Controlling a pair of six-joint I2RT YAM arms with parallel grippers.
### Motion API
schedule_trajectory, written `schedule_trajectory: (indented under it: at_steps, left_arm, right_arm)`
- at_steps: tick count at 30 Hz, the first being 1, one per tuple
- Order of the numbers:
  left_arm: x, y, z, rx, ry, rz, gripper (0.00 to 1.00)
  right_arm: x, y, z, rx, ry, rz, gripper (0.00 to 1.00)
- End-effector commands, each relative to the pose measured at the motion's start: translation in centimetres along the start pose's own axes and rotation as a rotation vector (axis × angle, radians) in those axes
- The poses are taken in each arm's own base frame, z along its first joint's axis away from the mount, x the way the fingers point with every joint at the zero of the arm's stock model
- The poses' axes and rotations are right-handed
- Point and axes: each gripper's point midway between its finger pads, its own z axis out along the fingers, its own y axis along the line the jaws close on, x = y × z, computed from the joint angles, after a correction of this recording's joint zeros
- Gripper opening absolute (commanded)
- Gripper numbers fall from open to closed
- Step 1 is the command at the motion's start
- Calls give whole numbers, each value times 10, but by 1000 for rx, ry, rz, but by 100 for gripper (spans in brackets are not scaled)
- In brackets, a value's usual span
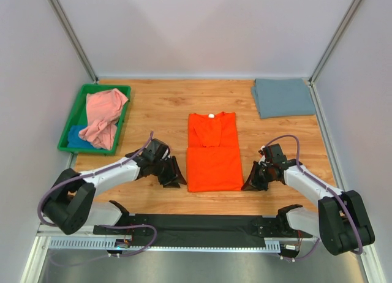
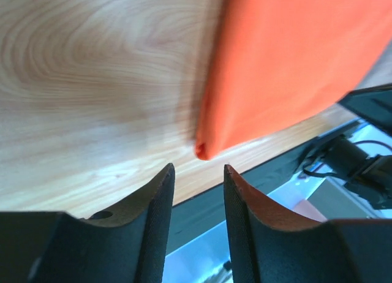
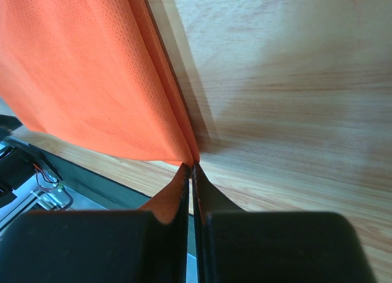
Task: Fold and stack the t-shirts
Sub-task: Fold the tshirt
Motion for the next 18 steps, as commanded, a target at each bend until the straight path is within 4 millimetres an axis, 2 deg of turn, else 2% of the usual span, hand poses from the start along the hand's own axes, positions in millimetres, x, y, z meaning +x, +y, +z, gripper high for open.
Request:
schedule_trajectory:
  at_steps: [1, 3, 11, 18]
  left_arm:
    - [-14, -16, -14, 50, -111, 0, 46]
    - [-10, -20, -13, 61, -82, 6, 46]
    - [9, -2, 18, 23, 37, -15, 45]
    - [12, 3, 31, -1, 67, -20, 43]
  right_arm:
    - [0, -1, 0, 10, -4, 7, 0]
    - [0, -2, 0, 11, -3, 10, 0]
    - [-2, -2, 3, 10, -4, 14, 0]
    - [-1, -2, 4, 9, -3, 17, 0]
